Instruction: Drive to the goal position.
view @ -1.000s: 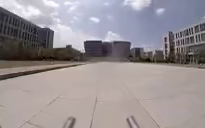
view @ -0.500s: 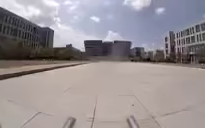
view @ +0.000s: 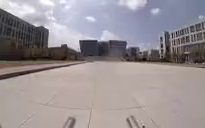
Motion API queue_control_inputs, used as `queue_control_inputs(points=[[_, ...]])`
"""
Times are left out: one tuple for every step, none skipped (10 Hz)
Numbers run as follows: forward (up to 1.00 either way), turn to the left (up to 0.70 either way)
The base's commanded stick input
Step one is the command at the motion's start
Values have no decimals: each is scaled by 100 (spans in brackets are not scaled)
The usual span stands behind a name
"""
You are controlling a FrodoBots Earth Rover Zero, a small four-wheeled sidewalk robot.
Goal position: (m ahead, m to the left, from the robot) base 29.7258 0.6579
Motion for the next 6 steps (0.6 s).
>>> queue_control_inputs(points=[[100,0],[100,0],[100,0],[100,0],[100,0],[100,0]])
